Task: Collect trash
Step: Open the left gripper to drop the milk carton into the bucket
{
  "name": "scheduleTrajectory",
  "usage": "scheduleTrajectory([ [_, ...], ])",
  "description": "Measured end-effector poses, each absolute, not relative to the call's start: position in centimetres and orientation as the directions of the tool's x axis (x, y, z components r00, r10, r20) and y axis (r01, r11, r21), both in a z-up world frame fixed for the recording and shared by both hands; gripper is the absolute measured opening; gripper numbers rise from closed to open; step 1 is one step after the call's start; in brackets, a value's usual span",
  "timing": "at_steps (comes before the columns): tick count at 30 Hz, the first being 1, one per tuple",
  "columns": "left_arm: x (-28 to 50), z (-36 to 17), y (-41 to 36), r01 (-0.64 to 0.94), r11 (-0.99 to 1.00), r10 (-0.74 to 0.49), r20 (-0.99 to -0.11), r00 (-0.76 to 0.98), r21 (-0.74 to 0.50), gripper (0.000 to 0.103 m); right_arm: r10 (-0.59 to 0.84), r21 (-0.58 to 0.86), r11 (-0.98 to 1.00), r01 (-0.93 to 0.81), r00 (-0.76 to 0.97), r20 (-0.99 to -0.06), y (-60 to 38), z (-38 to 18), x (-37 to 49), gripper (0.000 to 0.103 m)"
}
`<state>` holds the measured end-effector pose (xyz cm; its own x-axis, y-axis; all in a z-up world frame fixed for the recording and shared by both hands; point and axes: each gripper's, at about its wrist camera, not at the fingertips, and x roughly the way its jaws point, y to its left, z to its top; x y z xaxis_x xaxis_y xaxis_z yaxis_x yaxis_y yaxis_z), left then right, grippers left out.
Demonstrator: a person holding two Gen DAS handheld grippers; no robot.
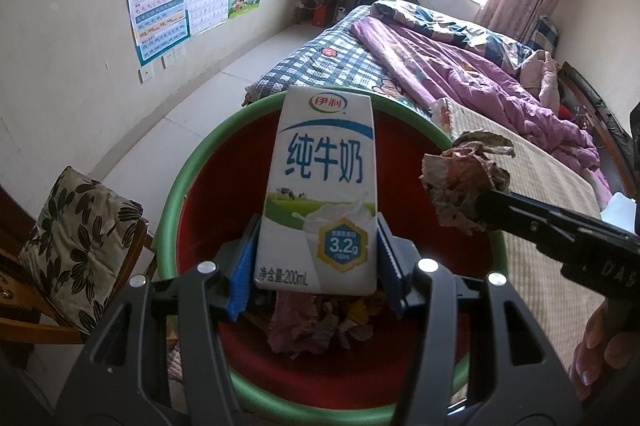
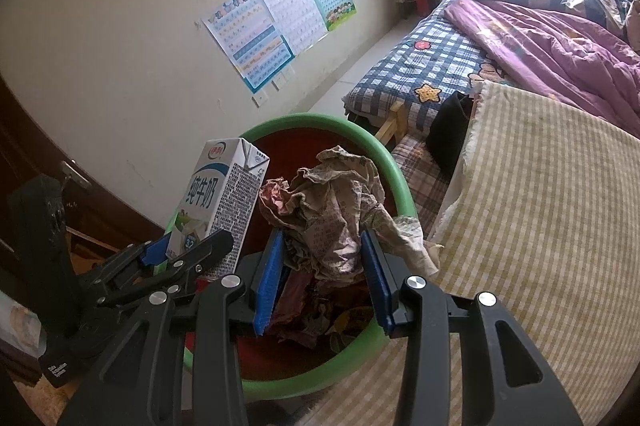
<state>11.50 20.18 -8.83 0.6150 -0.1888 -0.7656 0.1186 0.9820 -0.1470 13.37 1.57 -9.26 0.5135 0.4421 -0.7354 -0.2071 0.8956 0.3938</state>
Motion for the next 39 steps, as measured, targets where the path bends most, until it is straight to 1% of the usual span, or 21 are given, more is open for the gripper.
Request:
scheduleTrajectory([
  [39, 10.8, -10.5, 20.5, 0.103, 0.985, -0.172, -0.790, 0.588, -0.138, 0.051, 0.451, 0.398, 0.892, -0.214, 0.491, -0.746, 2.1, -10.1, 13.6, 0.040],
])
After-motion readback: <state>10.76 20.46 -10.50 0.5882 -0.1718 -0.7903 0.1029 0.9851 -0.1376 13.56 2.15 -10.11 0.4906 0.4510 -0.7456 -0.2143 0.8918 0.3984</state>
